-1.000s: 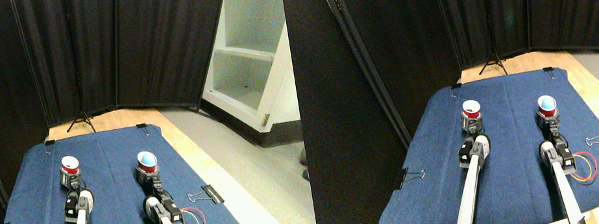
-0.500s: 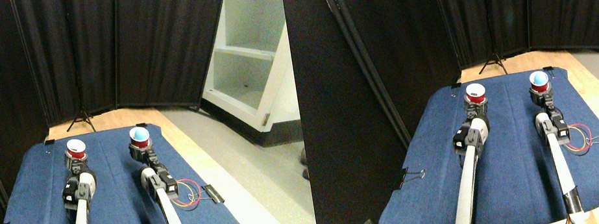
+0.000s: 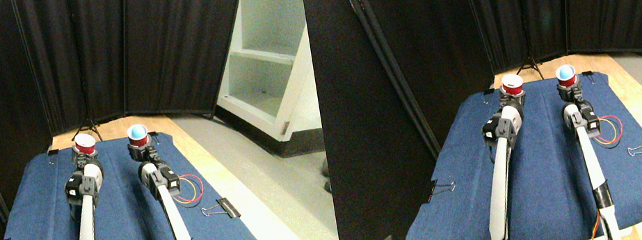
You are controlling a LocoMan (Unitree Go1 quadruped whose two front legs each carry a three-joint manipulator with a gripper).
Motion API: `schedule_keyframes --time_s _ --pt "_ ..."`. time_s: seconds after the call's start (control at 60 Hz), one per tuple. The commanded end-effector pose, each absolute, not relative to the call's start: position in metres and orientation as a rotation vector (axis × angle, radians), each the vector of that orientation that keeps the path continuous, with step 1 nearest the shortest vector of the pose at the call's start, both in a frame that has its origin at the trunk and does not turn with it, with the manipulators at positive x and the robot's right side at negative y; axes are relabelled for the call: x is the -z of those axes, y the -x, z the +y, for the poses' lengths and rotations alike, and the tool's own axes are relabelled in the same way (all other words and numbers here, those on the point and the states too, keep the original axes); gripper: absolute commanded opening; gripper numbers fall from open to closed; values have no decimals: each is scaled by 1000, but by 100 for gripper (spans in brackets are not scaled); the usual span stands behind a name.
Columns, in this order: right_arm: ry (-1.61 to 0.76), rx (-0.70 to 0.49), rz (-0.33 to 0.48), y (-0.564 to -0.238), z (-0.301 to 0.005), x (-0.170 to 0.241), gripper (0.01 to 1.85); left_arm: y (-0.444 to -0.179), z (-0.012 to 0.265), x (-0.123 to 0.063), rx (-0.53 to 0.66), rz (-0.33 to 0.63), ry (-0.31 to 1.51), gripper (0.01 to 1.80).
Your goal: Pour (bimanual)
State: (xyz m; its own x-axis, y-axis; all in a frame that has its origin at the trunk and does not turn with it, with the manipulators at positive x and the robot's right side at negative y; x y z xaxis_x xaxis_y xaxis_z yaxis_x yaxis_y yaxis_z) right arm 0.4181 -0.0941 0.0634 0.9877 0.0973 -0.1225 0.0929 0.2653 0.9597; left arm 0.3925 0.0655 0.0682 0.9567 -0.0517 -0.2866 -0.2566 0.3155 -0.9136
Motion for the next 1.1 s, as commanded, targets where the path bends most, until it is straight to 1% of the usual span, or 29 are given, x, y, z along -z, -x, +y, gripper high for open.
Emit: schedule_keyframes --time_s 0.017,0.267,0.35,0.433,0.483,0.583,0.717,0.883,1.1 --pt "-1316 -78 131 -422 -88 -79 35 -397 60 -72 -119 280 1270 33" --pt "-1303 -89 166 -429 -78 -91 35 -403 55 -69 -155 282 1255 33" --pt "-1287 -100 163 -431 -76 -94 34 -406 55 -69 -154 287 1254 33" --pt "-1285 -98 176 -434 -73 -97 34 -407 54 -69 -160 290 1247 33" --pt "-1259 -110 197 -436 -71 -101 35 -408 52 -69 -163 290 1245 33" --pt "-1240 -118 205 -437 -67 -105 35 -409 51 -70 -156 300 1244 33" --pt "-1212 -126 200 -439 -63 -107 35 -409 49 -72 -151 309 1239 33" --pt "-1202 -107 208 -440 -57 -108 35 -408 47 -77 -152 309 1227 33" --pt "-1150 -129 213 -443 -51 -107 35 -408 40 -79 -146 326 1235 33"
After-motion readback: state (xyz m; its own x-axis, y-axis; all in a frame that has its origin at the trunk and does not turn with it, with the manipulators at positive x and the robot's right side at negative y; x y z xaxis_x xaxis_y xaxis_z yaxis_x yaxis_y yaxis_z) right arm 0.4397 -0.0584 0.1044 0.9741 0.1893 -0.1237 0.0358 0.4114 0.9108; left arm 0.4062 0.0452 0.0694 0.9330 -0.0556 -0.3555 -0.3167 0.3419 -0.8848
